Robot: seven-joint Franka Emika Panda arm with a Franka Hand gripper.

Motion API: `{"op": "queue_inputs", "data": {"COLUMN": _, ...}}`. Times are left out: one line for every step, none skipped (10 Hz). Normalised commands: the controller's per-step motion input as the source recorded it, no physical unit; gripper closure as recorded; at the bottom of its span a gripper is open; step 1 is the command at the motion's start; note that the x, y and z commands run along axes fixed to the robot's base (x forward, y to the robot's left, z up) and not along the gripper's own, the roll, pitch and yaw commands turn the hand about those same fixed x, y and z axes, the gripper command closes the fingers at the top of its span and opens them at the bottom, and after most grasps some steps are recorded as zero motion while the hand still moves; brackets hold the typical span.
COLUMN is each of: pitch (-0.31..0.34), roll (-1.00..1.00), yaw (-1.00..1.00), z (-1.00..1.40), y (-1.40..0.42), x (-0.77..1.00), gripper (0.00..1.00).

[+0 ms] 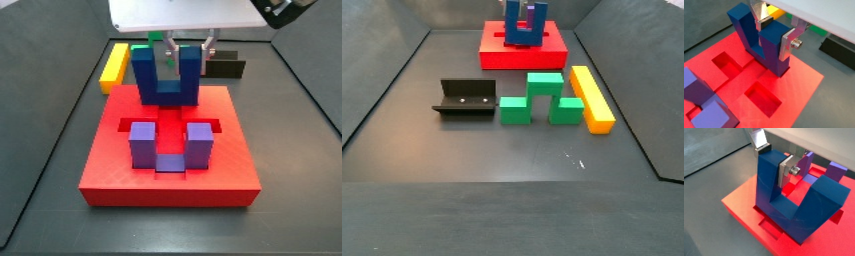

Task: Pick up the blue object. Move up. Place the blue object on the fixture. Regrasp the blue object. Move to above the board. Insert the blue object.
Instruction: Insert the blue object.

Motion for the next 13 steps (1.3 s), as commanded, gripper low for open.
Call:
{"op": "queue_inputs", "data": {"pitch": 0.091, "roll": -0.01, "yaw": -0.05, "z": 0.00, "y": -0.03, "x": 0.24, "gripper": 1.00}}
{"op": "queue_inputs", "data": {"pitch": 0.087, "roll": -0.06, "yaw": -0.04, "z": 0.00, "y": 0.04, "x": 0.17, "gripper": 1.00}}
{"op": "queue_inputs", "data": {"pitch": 0.091, "roll": -0.16, "yaw": 0.00, "z": 0.00, "y": 0.20, "x": 0.15, "gripper": 1.00}}
{"op": "queue_inputs", "data": {"pitch": 0.099, "roll": -0.28, "yaw": 0.00, "z": 0.00, "y": 0.39, "x": 0.12, "gripper": 1.00}}
{"op": "queue_inputs", "data": {"pitch": 0.093, "roll": -0.34, "yaw": 0.00, "z": 0.00, "y": 0.44, "x": 0.09, "gripper": 1.00}}
{"op": "queue_inputs", "data": {"pitch": 0.060, "roll": -0.37, "yaw": 0.07, "z": 0.00, "y": 0.20, "x": 0.04, "gripper": 1.00}}
{"op": "queue_inputs", "data": {"pitch": 0.046, "roll": -0.39, "yaw": 0.10, "z": -0.05, "y": 0.13, "x": 0.06, "gripper": 1.00}}
{"op": "queue_inputs", "data": {"pitch": 0.029, "roll": -0.42, "yaw": 0.15, "z": -0.09, "y": 0.07, "x": 0.00, "gripper": 1.00}}
{"op": "queue_inputs", "data": {"pitch": 0.000, "roll": -0.39, "yaw": 0.21, "z": 0.00, "y": 0.00, "x": -0.02, "gripper": 1.00}}
{"op": "queue_inputs", "data": {"pitch": -0.030, "roll": -0.21, "yaw": 0.13, "z": 0.00, "y": -0.01, "x": -0.31, "gripper": 1.00}}
{"op": "queue_inputs", "data": {"pitch": -0.046, "roll": -0.07, "yaw": 0.00, "z": 0.08, "y": 0.00, "x": -0.35, "gripper": 1.00}}
{"op": "queue_inputs", "data": {"pitch": -0.029, "roll": -0.06, "yaw": -0.04, "z": 0.13, "y": 0.04, "x": -0.33, "gripper": 1.00}}
{"op": "queue_inputs", "data": {"pitch": -0.011, "roll": -0.06, "yaw": -0.08, "z": 0.18, "y": 0.05, "x": -0.22, "gripper": 1.00}}
